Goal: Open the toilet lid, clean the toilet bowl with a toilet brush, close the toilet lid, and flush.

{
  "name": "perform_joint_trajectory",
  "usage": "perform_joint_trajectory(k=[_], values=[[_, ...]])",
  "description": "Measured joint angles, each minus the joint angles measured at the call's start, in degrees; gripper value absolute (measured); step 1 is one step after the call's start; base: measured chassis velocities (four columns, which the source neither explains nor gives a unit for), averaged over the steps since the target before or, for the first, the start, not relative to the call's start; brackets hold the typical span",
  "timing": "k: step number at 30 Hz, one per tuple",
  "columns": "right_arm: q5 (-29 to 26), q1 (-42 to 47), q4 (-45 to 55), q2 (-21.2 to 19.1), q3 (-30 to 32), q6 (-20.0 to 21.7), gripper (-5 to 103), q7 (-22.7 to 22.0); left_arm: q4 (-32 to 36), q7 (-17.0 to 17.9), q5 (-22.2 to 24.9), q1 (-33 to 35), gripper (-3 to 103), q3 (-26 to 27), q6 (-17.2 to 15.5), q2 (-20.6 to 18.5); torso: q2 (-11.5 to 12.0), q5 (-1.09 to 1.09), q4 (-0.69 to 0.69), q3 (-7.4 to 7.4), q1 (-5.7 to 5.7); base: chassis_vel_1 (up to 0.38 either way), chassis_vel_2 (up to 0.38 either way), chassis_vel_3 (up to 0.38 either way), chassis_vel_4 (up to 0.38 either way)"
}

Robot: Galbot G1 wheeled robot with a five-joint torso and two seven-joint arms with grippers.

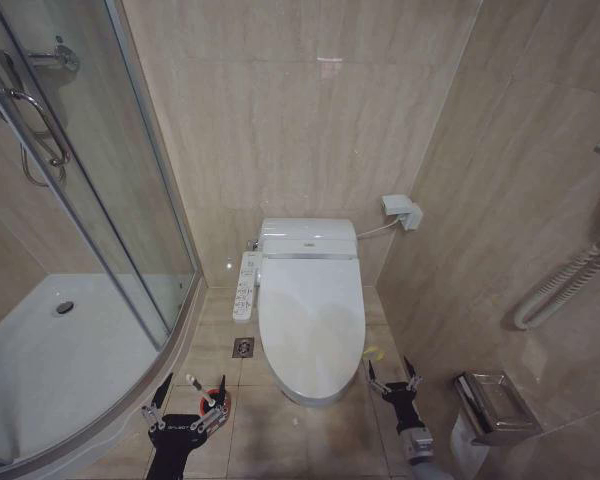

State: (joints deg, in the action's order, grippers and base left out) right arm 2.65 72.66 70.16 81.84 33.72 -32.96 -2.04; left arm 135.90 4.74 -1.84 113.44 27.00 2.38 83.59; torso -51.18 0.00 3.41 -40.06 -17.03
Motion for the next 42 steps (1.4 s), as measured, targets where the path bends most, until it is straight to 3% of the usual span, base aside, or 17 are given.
perform_joint_trajectory(k=[22, 42], values=[[1.16, -5.09, -7.75, 0.26, 0.69, -2.36, 100, -0.12, 0.0, 0.0, 0.0, 0.0, 99, 0.0, 0.0, 0.0, 0.0, 0.0, 0.0, 0.0, 0.0, 0.0, 0.0, 0.0, 0.0], [6.93, -10.93, -17.29, 0.99, 2.01, -4.05, 100, -2.64, 0.0, 0.0, 0.0, 0.0, 99, 0.0, 0.0, 0.0, 0.0, 0.0, 0.0, 0.0, 0.0, 0.0, 0.0, 0.0, 0.0]])
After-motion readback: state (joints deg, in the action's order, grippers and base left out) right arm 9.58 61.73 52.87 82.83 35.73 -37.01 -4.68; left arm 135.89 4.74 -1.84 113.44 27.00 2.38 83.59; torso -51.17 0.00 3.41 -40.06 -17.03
